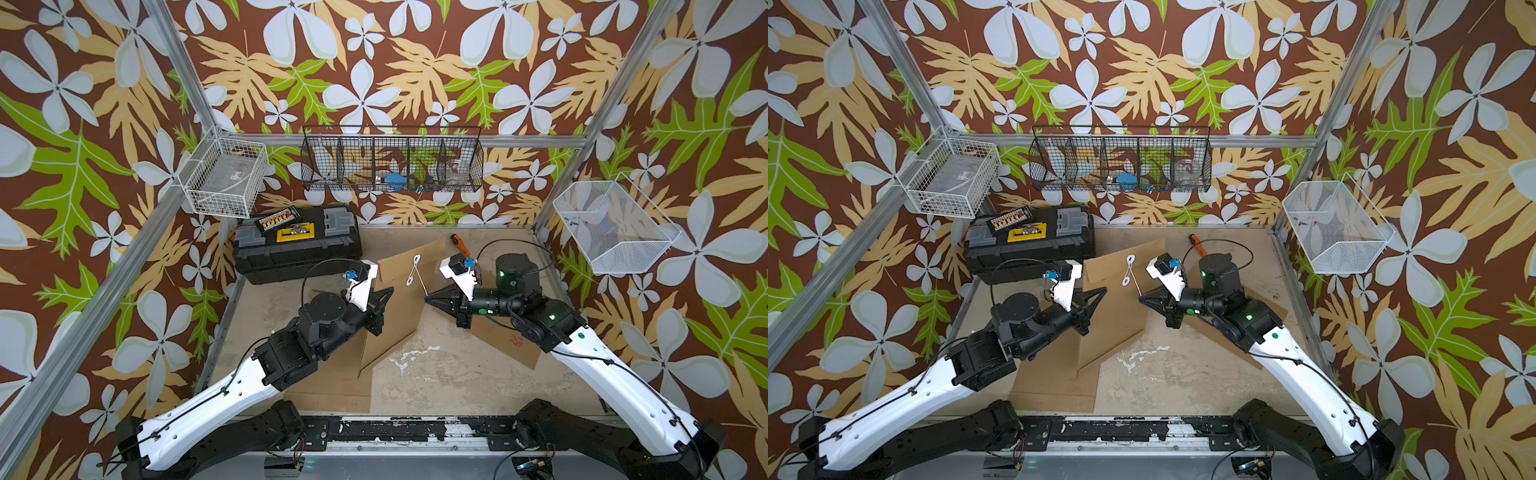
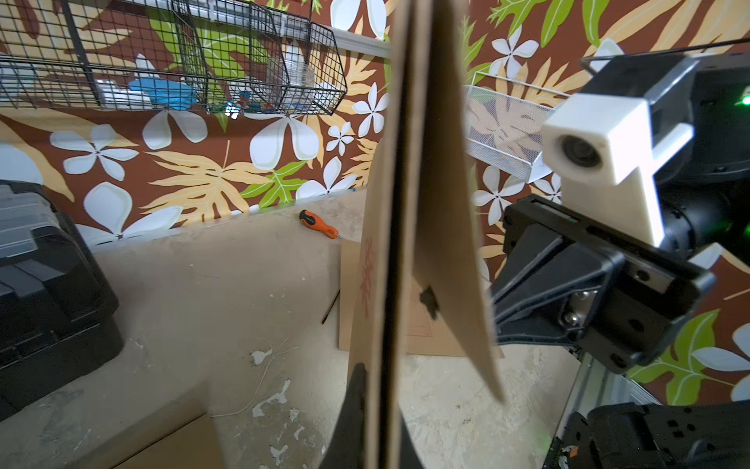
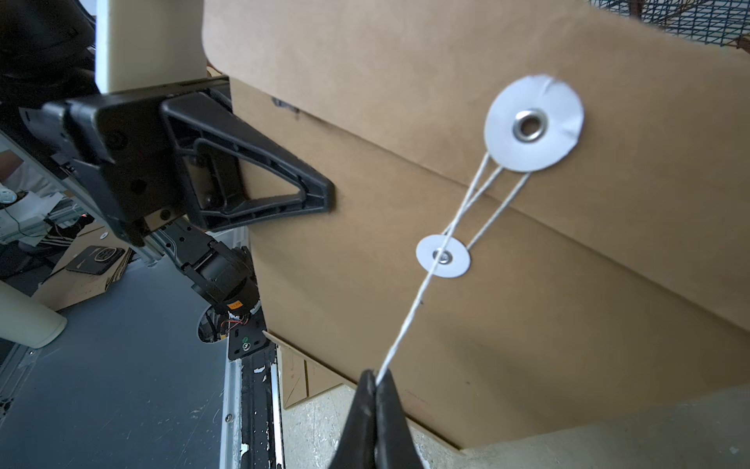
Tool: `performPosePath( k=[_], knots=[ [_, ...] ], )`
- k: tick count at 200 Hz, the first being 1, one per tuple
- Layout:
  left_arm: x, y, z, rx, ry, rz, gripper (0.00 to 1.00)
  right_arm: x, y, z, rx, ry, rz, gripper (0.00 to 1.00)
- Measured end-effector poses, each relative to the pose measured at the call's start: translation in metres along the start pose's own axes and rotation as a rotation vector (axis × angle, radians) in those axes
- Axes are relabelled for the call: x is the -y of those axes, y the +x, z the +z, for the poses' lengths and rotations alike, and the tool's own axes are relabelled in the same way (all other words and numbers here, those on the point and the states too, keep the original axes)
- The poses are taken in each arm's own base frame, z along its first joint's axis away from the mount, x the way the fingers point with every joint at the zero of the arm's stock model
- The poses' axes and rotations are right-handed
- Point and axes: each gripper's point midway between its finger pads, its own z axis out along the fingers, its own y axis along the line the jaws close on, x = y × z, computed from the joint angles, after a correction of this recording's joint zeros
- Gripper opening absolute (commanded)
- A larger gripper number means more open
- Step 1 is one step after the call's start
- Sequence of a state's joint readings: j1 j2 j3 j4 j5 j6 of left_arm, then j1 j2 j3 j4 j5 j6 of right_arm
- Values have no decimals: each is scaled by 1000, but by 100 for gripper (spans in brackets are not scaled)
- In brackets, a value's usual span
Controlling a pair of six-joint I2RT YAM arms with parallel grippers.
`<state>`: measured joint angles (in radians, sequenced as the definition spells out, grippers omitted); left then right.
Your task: Open the file bag
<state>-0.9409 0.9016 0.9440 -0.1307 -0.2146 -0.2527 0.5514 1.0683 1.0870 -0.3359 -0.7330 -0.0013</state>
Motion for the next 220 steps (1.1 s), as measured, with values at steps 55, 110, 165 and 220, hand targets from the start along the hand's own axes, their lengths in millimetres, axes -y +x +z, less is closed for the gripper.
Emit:
performPosePath(
  k=[55, 110, 165, 220],
  knots=[
    [1, 10, 14, -31, -45, 52, 0, -3, -7, 11, 5, -34, 14, 0],
    [5, 12, 17, -37, -38, 85, 0, -11, -26, 14, 37, -69, 2, 0],
    [10, 15, 19, -46, -24, 97, 0, -20, -49, 9, 85, -91, -28, 0],
    [15, 18, 18, -72, -1, 106, 0, -16, -72, -5, 121, -8, -80, 0]
  ],
)
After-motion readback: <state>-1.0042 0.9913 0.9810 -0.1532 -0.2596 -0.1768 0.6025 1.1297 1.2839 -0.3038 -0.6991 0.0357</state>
